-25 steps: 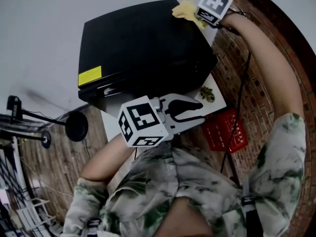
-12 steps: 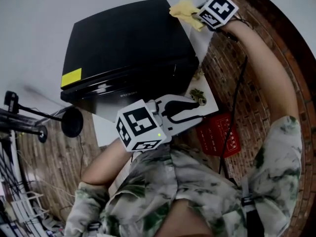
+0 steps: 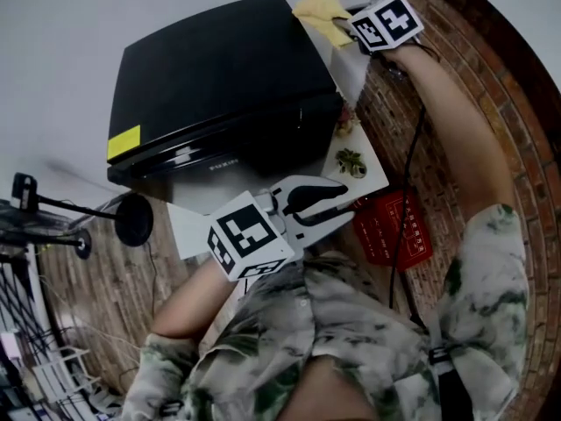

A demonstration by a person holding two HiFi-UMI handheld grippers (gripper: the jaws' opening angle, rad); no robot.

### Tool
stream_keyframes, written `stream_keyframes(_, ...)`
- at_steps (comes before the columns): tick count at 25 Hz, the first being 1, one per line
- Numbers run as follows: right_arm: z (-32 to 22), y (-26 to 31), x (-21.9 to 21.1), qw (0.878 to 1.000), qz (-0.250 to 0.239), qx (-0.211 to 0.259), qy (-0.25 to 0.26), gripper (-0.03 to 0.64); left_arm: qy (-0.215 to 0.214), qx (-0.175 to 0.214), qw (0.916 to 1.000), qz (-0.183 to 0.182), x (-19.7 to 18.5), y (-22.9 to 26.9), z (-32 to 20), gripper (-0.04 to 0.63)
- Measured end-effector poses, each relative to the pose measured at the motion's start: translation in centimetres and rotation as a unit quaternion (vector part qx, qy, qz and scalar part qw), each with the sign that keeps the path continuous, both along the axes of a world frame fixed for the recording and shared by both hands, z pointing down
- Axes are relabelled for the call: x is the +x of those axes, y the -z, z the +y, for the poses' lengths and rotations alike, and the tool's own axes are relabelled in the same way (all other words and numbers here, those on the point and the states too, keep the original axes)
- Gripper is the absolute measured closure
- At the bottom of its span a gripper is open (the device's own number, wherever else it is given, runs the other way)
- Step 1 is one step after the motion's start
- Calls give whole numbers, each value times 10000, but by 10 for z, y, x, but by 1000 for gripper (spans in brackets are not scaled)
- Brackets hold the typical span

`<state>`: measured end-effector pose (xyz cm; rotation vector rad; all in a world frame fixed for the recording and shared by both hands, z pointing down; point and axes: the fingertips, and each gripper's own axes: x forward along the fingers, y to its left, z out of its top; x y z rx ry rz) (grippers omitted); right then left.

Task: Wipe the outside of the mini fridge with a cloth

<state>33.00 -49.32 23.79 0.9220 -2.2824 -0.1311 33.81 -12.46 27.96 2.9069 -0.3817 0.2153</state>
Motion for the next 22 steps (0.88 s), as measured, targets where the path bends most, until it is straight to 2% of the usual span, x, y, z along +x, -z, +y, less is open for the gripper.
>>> stream_keyframes(3,-1,2,6,9996,-220,48,-142,523,-6,22,10000,35,2,-1,5,459)
stream_keyframes(10,-19,-13,5,9930,-1162,-76,-212,523,268,-72,9996,-16,24,-19,-3,459)
stream_keyframes(18,-35,-51,-14,9807,-1858,-534,295,523,833,-89,9964,-81,66,-27,-39,459)
stream_keyframes(22,-34,-85,-25,9781,-1852,-785,538,523,1188,-110,9928,-79,78,-30,-49,459)
